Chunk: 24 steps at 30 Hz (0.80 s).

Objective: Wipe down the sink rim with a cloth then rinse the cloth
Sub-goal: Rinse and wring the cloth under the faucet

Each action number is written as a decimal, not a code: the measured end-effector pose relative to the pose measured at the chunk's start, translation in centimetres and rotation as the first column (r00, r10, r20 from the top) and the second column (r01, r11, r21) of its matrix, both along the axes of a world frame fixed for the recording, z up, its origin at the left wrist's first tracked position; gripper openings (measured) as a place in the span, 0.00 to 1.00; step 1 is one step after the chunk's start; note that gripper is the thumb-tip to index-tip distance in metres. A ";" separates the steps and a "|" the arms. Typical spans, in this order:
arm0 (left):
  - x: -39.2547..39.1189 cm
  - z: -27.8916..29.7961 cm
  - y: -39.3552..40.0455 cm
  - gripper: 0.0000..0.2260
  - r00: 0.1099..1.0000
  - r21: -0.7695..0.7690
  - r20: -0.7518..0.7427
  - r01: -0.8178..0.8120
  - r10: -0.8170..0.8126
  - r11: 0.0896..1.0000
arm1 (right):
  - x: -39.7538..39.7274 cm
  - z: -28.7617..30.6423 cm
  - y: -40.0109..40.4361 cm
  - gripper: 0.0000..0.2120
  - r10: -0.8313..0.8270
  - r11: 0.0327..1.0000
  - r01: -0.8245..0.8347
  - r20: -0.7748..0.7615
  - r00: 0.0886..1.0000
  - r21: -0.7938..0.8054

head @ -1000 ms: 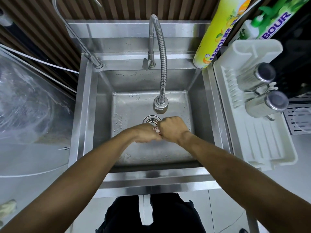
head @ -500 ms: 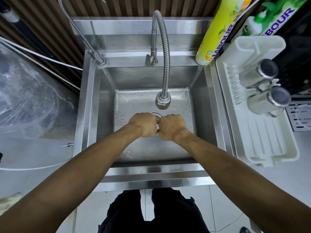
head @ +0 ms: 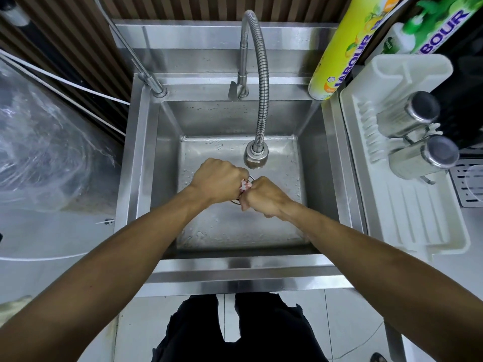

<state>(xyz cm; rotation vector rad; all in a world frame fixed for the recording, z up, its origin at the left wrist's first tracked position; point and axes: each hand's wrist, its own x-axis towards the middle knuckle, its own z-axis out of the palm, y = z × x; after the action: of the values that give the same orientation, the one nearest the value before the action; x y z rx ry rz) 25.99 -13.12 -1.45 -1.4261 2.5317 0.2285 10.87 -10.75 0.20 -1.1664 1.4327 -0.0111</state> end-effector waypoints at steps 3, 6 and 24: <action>0.5 -0.5 0.6 0.04 0.969 -0.175 -0.247 -0.039 -0.005 0.984 | -0.2 0.2 0.9 0.21 -0.156 0.971 0.110 0.214 0.964 0.214; 0.6 -1.2 1.0 0.07 0.941 -0.250 -0.336 -0.049 -0.039 0.967 | -0.2 -0.4 1.7 0.21 -0.249 0.926 0.140 0.289 0.924 0.350; 0.9 -1.5 1.2 0.09 0.927 -0.331 -0.373 -0.110 -0.023 0.937 | -0.3 -1.5 1.2 0.16 -0.279 0.829 -0.016 0.439 0.854 0.559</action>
<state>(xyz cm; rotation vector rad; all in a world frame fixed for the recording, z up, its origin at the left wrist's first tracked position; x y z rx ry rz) 26.89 -11.88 -2.99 -1.7091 2.9668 0.0627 10.56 -9.55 -1.30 -0.5189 0.9442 -0.0065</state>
